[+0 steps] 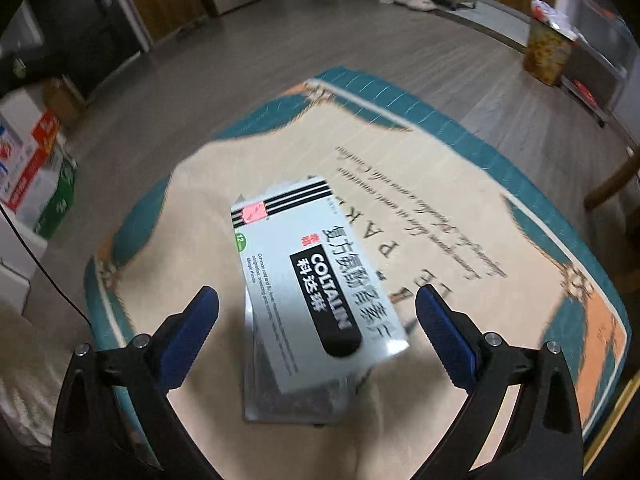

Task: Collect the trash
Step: 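Grasp the white COLTALIN box with the right tool while the left tool grasps the foil blister pack, then carry the box and blister pack over the bin and open both tools to drop them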

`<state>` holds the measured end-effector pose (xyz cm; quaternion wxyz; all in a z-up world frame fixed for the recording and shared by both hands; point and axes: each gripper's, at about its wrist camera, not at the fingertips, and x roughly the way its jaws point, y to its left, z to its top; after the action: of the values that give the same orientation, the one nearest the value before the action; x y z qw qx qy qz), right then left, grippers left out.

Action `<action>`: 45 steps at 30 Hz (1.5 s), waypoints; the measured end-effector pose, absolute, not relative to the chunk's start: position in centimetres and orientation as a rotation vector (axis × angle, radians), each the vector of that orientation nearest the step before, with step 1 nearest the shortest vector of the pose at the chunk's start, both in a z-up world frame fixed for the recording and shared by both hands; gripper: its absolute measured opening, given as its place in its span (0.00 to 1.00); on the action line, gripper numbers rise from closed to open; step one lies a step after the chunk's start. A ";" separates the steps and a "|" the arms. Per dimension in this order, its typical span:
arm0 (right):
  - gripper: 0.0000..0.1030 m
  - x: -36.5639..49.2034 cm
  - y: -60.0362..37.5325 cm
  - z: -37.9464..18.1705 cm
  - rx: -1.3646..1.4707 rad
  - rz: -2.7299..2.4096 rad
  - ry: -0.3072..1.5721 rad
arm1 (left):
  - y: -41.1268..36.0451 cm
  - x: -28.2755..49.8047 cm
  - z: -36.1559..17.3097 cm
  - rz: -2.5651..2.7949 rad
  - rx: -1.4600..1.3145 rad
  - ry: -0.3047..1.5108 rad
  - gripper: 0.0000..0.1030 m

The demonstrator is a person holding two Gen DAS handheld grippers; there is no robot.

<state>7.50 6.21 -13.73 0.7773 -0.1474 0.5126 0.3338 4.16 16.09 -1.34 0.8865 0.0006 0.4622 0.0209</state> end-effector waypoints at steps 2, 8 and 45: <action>0.94 7.8 6.6 -14.5 -0.350 0.703 1.109 | 16.1 4.3 -1.7 0.042 -0.007 0.979 0.92; 0.75 7.3 5.2 -14.3 -0.337 0.703 1.112 | 15.7 4.5 -2.4 0.057 -0.025 1.002 0.92; 0.83 4.4 -14.8 -14.7 -0.192 0.285 1.258 | -2.8 6.3 -14.9 -0.014 0.090 1.290 0.70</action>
<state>4.41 -14.81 -14.74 0.7948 -0.0893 0.5855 0.1325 6.32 -2.82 -14.92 0.7980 0.0417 0.6011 -0.0064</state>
